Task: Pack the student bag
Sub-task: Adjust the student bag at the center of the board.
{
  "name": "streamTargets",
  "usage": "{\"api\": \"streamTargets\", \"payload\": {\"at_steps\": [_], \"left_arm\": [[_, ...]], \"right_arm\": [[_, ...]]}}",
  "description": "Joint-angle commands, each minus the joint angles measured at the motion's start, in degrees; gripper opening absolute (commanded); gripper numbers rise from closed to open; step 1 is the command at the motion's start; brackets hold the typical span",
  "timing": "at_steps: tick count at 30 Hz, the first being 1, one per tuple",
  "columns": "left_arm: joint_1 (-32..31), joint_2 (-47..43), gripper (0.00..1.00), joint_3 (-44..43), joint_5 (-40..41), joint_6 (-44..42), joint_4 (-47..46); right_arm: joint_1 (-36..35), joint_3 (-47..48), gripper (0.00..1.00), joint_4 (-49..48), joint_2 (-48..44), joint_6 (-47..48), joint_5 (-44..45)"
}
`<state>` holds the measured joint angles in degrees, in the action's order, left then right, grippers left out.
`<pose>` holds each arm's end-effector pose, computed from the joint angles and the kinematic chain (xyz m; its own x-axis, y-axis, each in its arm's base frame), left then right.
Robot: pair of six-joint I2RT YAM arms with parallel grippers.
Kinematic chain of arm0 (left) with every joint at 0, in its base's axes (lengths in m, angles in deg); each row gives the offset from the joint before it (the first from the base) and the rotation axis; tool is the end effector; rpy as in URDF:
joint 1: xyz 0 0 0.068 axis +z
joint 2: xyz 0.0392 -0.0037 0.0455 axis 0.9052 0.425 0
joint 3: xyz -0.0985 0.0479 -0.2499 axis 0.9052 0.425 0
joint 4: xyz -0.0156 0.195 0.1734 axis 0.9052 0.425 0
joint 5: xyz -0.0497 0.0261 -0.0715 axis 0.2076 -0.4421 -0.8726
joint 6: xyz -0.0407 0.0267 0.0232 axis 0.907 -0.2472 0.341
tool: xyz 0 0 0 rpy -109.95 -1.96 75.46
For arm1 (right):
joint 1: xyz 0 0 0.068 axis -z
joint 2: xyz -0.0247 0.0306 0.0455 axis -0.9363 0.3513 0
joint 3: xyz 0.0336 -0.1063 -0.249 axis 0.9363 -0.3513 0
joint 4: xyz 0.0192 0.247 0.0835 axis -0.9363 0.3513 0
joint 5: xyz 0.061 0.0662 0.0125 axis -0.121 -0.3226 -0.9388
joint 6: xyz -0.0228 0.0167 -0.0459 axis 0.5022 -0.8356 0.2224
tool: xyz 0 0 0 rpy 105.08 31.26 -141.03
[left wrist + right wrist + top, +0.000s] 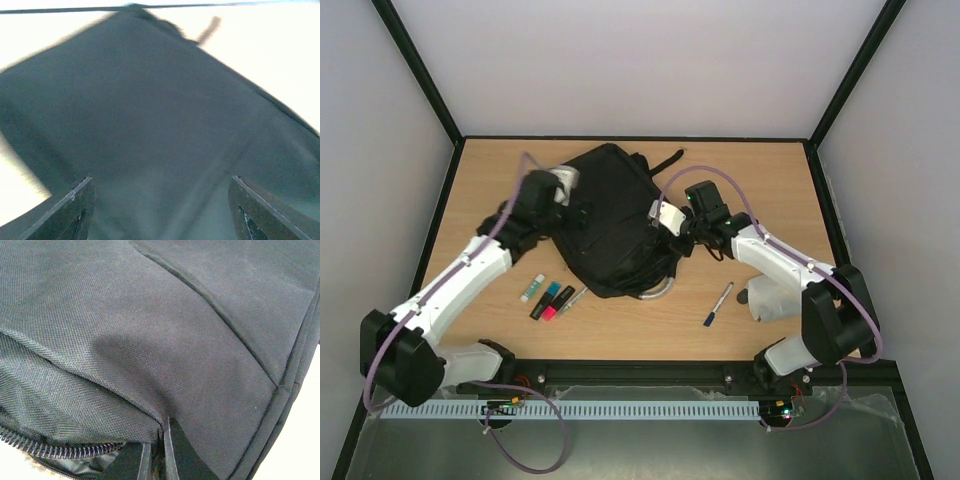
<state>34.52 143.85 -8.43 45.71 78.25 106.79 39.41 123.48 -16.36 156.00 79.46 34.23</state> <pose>0.2464 -0.1442 0.3110 -0.5658 0.0867 -0.8200 0.3947 0.9016 -0.1770 0.2824 0.1743 0.2550 -0.0027 -0.6754 -0.7374 -0.8431 0.3981 -0.3616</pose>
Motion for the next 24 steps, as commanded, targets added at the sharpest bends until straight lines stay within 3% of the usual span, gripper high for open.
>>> {"api": "streamTargets", "payload": {"at_steps": [1, 3, 6, 11, 17, 24], "left_arm": [[13.9, -1.8, 0.71, 4.3, 6.8, 13.5, 5.5], [19.0, -1.7, 0.62, 7.9, 4.0, 16.1, 5.0], [24.6, -0.5, 0.58, 12.8, -0.4, 18.7, 3.3], [24.7, 5.6, 0.56, 13.6, -4.4, 21.3, -1.1], [18.8, 19.5, 0.56, 4.6, -4.1, 22.0, -4.2], [15.7, 34.9, 0.56, -11.8, -6.4, 19.9, -5.1]], "right_arm": [[-0.3, -3.4, 0.01, 0.3, -4.5, -0.8, 1.1], [-0.3, -4.4, 0.01, 0.4, -5.8, -0.9, 1.7], [-0.3, -5.6, 0.01, 0.5, -7.7, -1.5, 2.0], [-0.2, -6.8, 0.01, 0.7, -9.7, -2.9, 1.9], [-0.3, -9.2, 0.02, 0.1, -10.3, -3.1, 2.4], [-0.2, -9.7, 0.05, 0.7, -9.9, -2.2, 6.0]]}}
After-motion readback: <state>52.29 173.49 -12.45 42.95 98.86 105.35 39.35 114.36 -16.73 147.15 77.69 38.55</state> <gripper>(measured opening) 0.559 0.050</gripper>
